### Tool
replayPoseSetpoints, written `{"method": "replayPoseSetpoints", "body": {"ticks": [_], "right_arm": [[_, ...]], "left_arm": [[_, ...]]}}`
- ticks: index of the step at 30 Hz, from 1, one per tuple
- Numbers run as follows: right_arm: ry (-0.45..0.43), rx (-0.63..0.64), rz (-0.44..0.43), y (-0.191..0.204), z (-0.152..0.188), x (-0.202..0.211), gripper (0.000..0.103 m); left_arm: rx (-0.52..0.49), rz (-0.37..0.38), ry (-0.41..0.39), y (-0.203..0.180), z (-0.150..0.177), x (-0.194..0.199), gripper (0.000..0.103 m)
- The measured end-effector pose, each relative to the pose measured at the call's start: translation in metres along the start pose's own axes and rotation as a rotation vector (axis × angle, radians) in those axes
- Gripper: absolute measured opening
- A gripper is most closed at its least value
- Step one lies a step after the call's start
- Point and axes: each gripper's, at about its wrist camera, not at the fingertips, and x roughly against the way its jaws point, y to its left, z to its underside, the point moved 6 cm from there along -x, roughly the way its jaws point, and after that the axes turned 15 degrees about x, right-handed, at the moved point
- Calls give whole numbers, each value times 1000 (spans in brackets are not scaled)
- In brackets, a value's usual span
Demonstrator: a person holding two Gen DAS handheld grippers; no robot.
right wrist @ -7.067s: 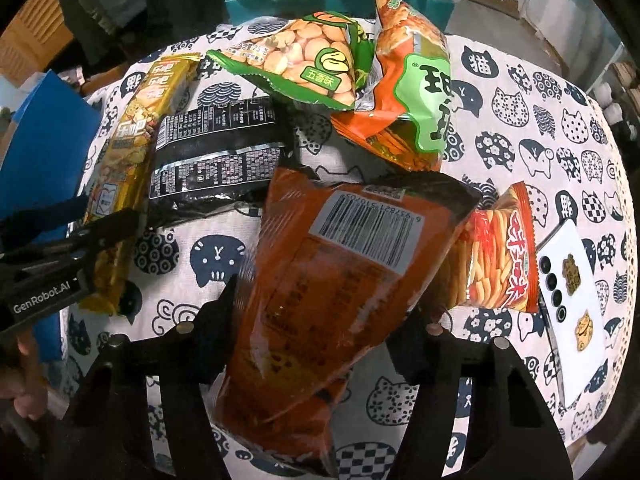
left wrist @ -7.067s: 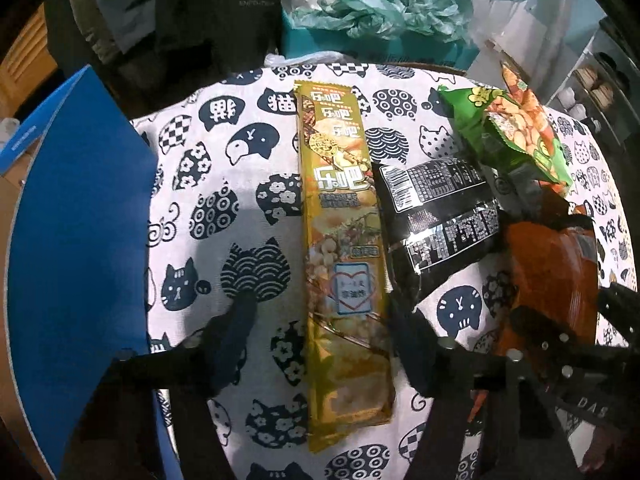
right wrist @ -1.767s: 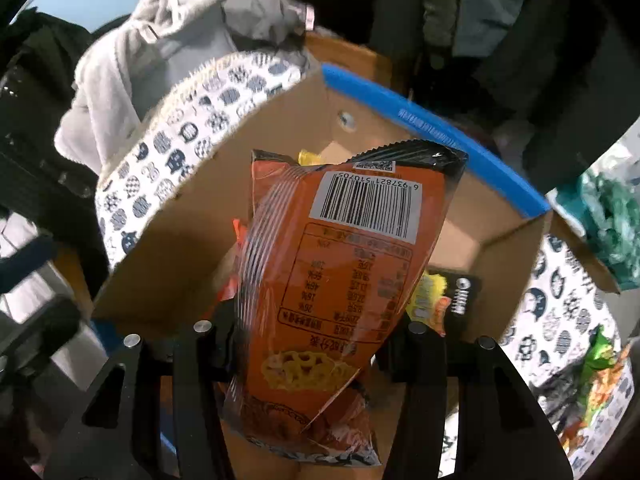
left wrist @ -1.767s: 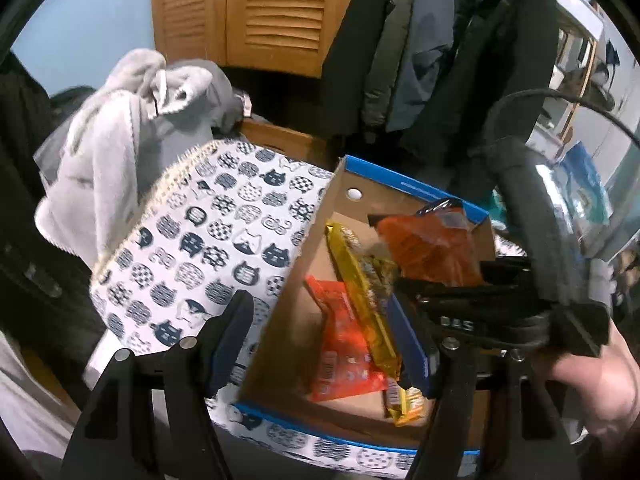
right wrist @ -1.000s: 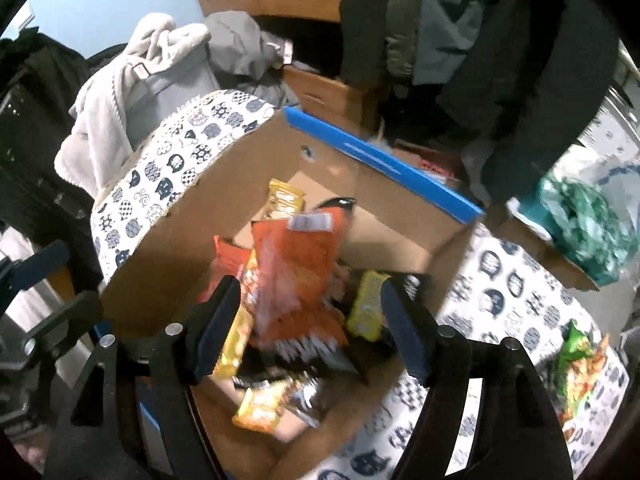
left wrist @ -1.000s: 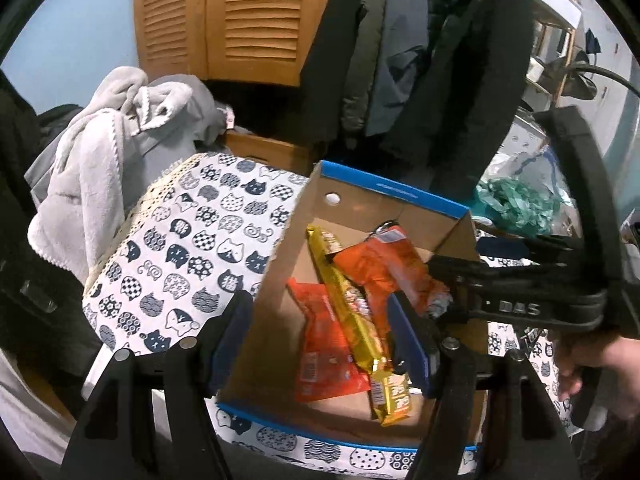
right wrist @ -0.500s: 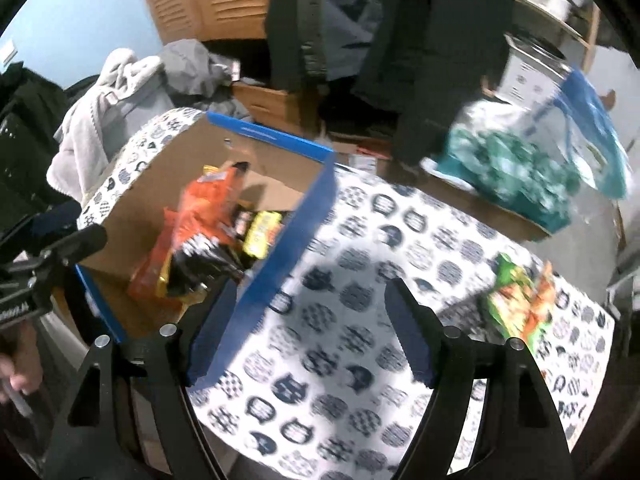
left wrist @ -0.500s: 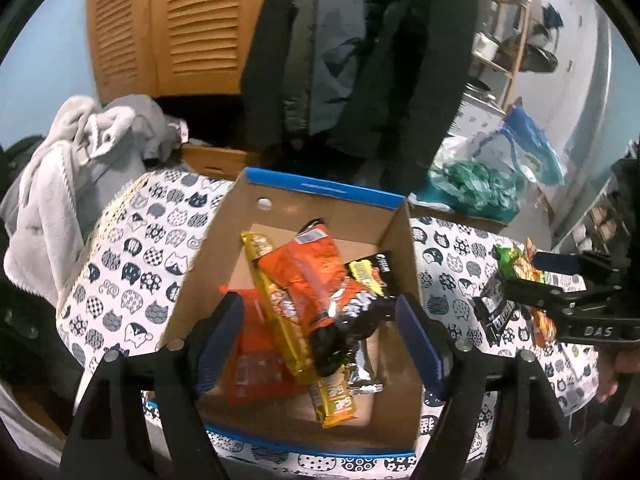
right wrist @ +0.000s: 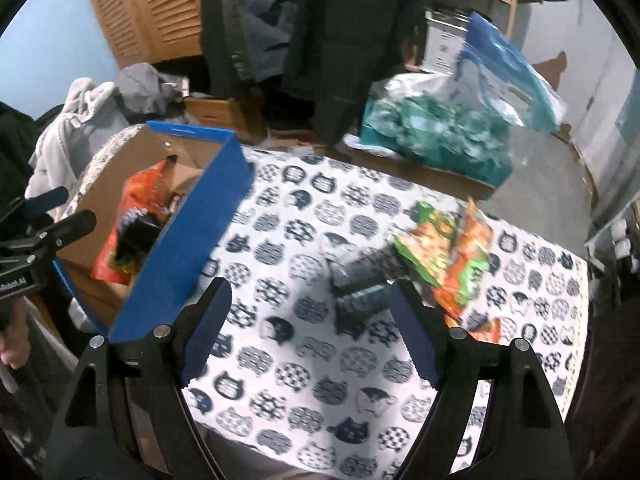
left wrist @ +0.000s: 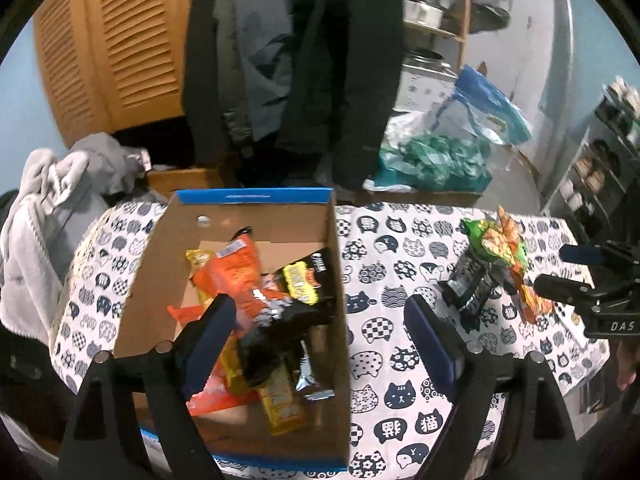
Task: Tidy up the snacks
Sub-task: 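Move both tools back over the remaining snacks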
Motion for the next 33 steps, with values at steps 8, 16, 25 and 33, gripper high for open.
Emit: {"method": "replayPoseSetpoints", "body": {"ticks": [8,16,25,33], "right_arm": [[22,-92,13,-41,32,-1,82],[43,-174,34,-82,55,-4,82],[116,-252,56,-129,76,-23,82],[208,-274,38,-153,102,-59,82]], "left_arm": [[-88,34,67,-44,12,-21,87],[-150,58,107,-78,17,-39,87],[-240,101,210,-121,29,-78,88],[-315,161,301,-168,39,-122,88]]}}
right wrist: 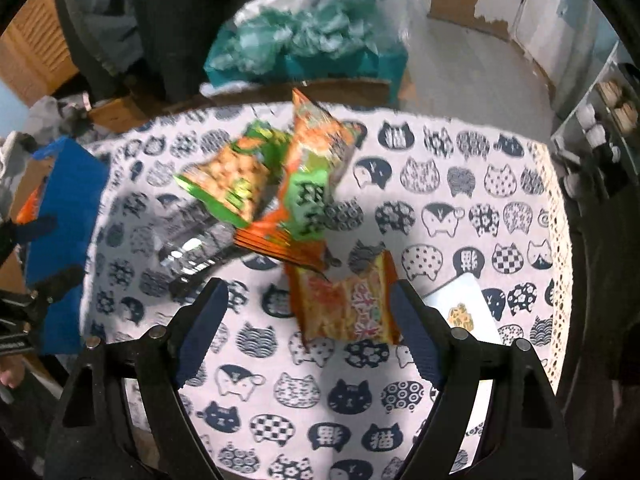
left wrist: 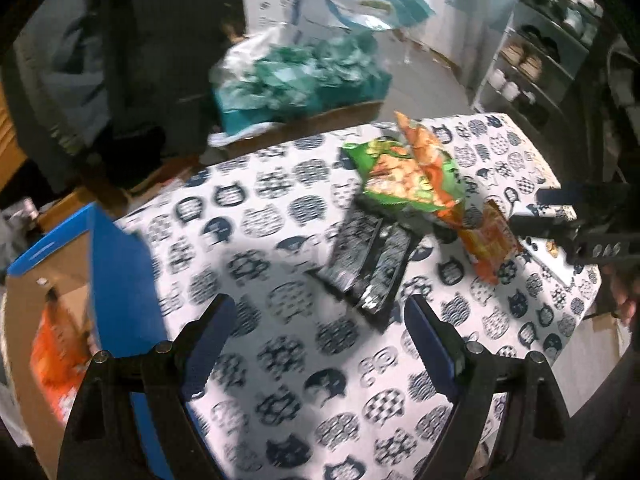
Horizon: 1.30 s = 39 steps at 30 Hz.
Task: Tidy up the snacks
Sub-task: 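Move both tools back over the remaining snacks, then grasp the black bag with the left tool while the right tool grasps the red-yellow chip bag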
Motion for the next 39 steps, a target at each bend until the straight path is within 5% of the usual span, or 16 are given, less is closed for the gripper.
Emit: {"method": "replayPoseSetpoints", "body": {"ticks": [15,26,35,37,39], "right_arm": [[103,-26,-58,-22,25,-70,83],[127,-27,-63,-11,22,-100,83],[127,-9,-26,7,17,-110,81],[118,-5,-33,17,12,-112,65],[118,-8,-39,18,14,-109,62]], "left_arm": [[-112,45,116,-41,-9,-82,88],[-53,67,171,-40,-5,-117,88],[-91,35,149,-44,2,-125,88],[-107,22,136,-45,4,-125,83],[-129,-21,110,-48,7,-125,67]]}}
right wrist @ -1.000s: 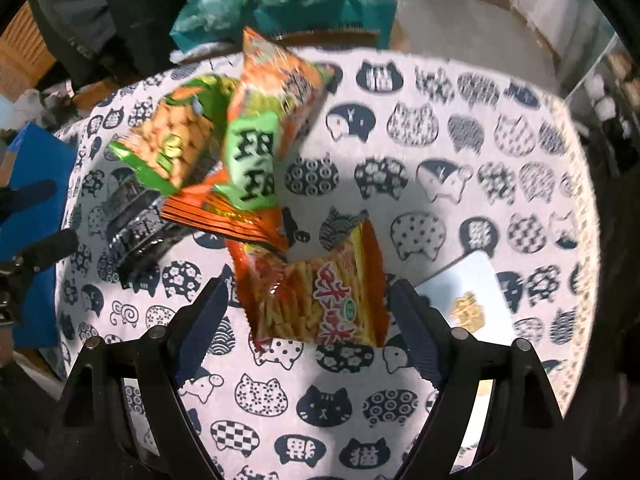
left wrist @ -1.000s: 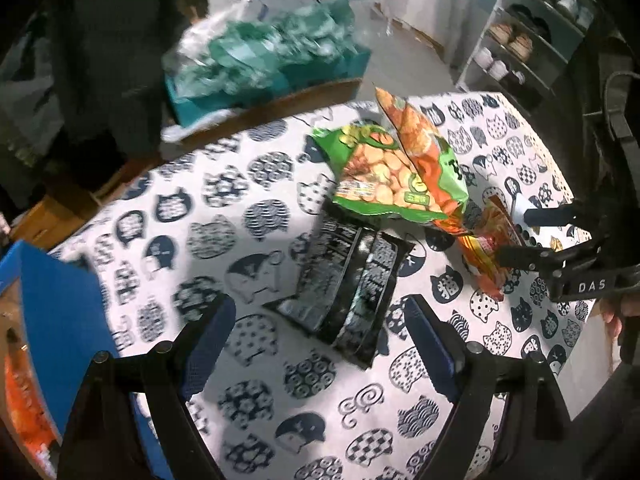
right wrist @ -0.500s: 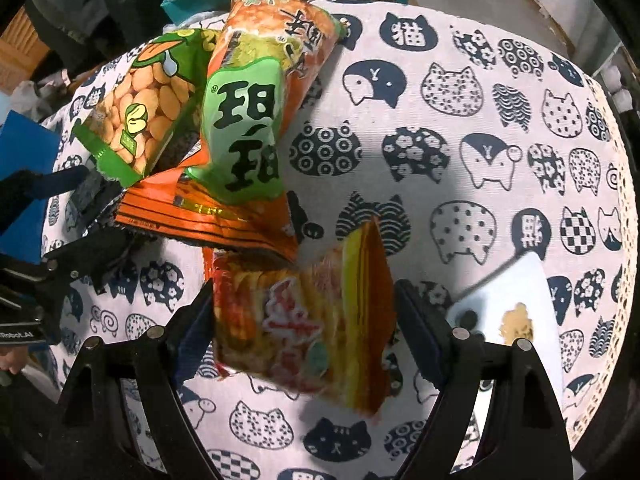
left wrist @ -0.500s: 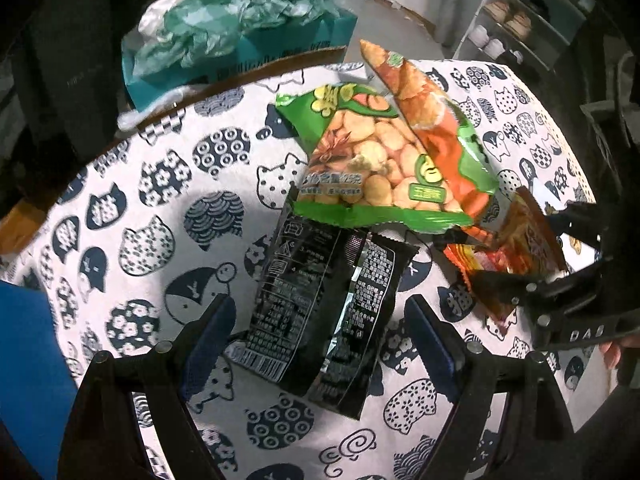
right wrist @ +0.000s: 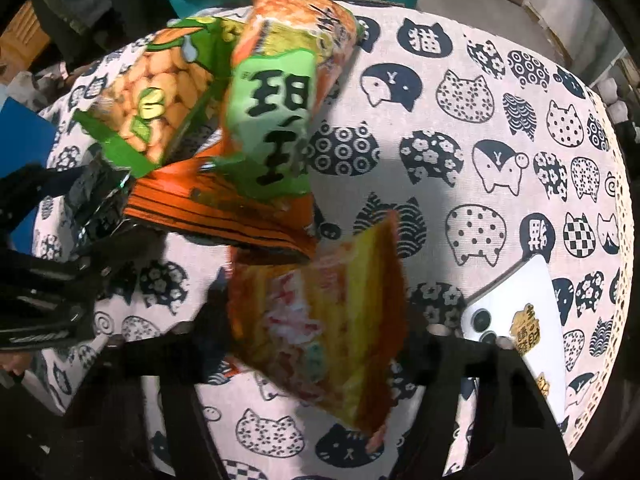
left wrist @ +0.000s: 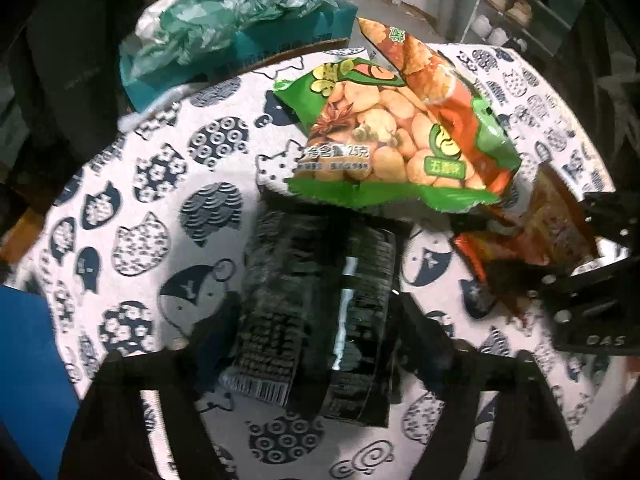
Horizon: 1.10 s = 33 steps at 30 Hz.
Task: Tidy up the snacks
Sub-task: 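Grasp the black bag with the left tool while the right tool grasps the red-yellow chip bag, then lift the black bag toward the box while the right tool carries the chip bag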
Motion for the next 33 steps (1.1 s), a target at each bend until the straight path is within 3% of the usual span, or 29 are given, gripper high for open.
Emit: {"method": "replayPoseSetpoints", "body": {"ticks": [3,6,18,33], "right_arm": [[-7,-7,-5,7,4,1,57],[-7,-19,-16,7,6,4,55],[-42,-23,-22,8,29,45,55],[-162,21,-26,26,22,116,55]], "left_arm": [[-14,-15,-9,-1,5,3,59],[-1,-22,-12,4,10,7,57],[80,-53,-50,25,30,48,57],[152,-53,-160,44,40,129,57]]}}
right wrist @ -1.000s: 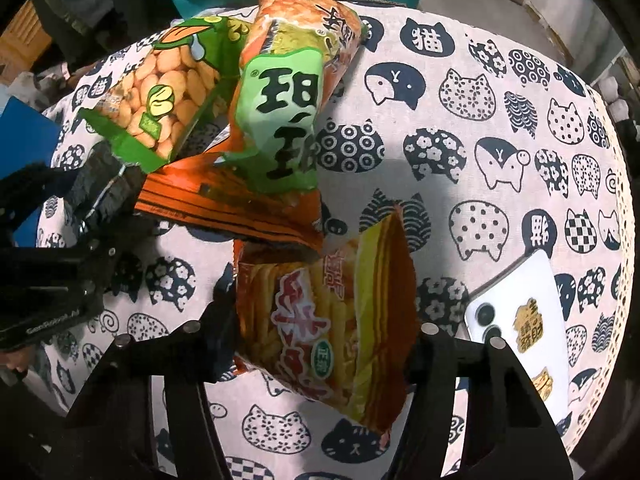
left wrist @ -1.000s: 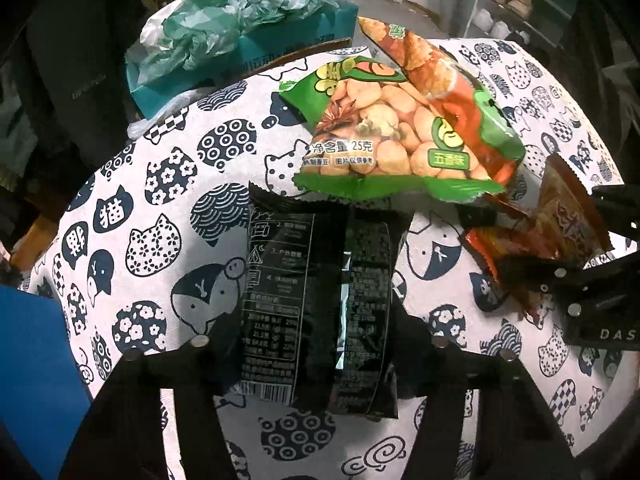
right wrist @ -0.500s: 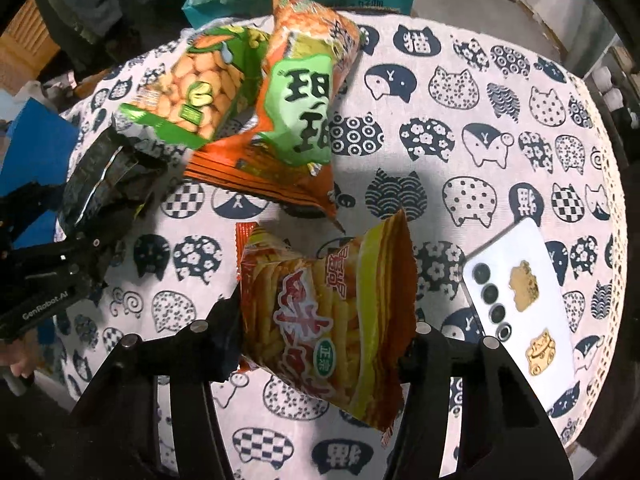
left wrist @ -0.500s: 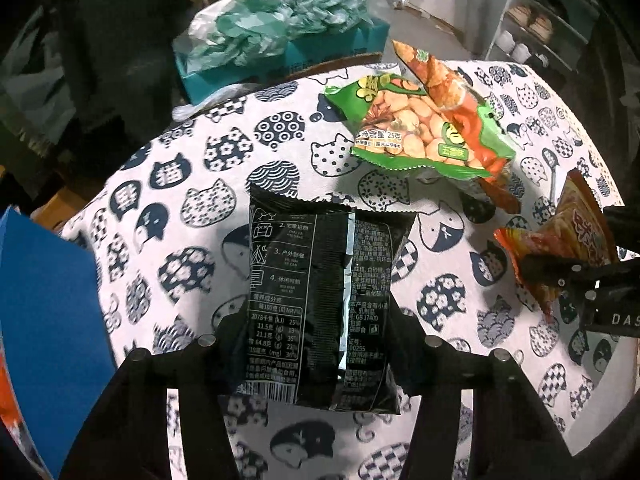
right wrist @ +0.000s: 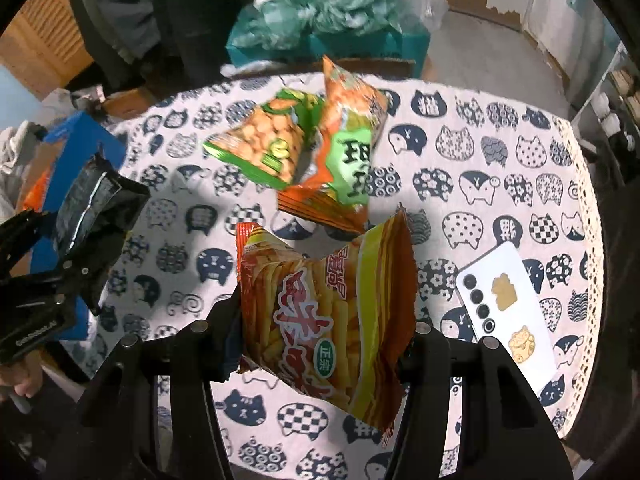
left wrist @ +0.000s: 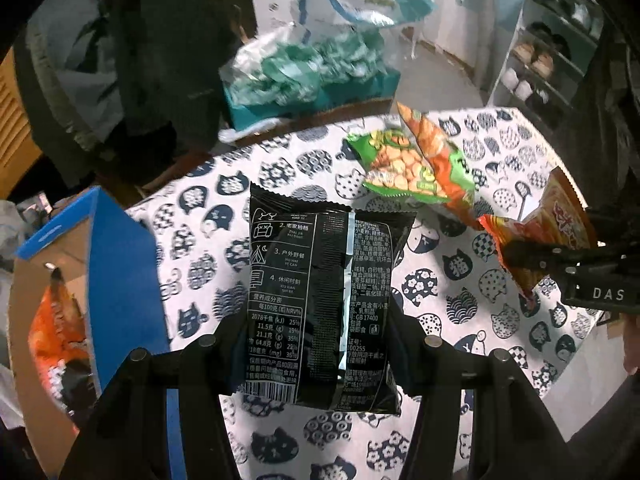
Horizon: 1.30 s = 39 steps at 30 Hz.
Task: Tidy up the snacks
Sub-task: 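Lift the black bag toward the box while the right tool carries the chip bag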
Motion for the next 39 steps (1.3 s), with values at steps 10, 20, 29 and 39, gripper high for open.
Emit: {"method": "replayPoseSetpoints", "body": {"ticks": [10,20,29,39], "right_arm": [[-54,54,-24,30,-21,28,55],[-79,105,-29,60,-34,36,55],[-87,117,-49,78,-50,34,55],[-105,191,-91,127,-81,32,55]], "left_arm": [[50,-18,-76,28,-1,45,57],[77,-17,-130,50,0,73,57],[122,-16,-168,73,-3,93,57],[253,-74,-188,146,-4,105,57]]}}
